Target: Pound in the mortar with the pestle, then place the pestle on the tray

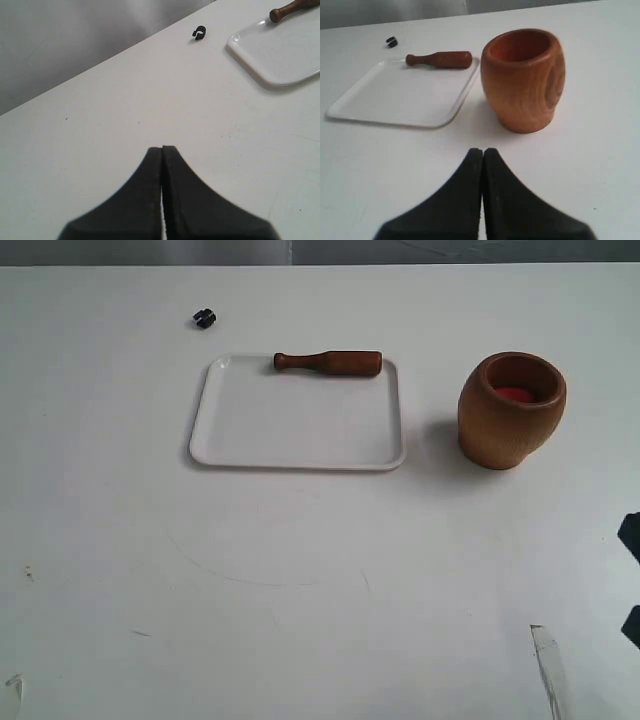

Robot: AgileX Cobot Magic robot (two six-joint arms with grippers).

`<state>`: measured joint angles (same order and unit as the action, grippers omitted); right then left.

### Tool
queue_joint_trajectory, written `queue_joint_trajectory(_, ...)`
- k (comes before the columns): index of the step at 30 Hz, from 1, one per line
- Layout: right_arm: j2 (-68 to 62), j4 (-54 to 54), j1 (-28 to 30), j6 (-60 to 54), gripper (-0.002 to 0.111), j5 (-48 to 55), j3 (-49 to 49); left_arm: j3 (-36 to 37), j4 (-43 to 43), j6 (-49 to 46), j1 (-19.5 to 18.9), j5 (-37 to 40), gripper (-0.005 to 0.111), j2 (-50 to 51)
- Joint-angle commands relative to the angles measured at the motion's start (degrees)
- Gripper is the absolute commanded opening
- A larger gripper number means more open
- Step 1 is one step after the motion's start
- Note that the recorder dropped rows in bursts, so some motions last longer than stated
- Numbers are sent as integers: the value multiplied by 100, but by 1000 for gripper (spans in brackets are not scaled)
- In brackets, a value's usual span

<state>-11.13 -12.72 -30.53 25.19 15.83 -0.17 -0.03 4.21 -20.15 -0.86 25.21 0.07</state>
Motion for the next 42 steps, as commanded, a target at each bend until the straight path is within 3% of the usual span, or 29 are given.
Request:
queue_joint_trajectory(1,414,-80,377,-794,0,-22,17,3,-42,47,44,-17,0,-7)
queue_joint_trajectory(6,1113,-54,805,-797,0,314,17,3,-42,47,44,-17,0,-7)
queue_joint_trajectory(11,1113,304,1181,24,0,329,17,3,-42,47,44,-17,0,-7)
queue_joint_trajectory(15,1113,660,1207,692,0,287,17,3,-42,47,44,-17,0,-7)
queue_joint_trajectory(30,1113,903,1207,611,0,320,17,3,-42,47,44,-17,0,-7)
queue_joint_trajectory(34,1113,934,1196,-563,0,310,17,3,-42,47,44,-17,0,-7)
queue_joint_trajectory(42,1113,2102,1196,-3787,0,322,17,3,-42,47,44,-17,0,-7)
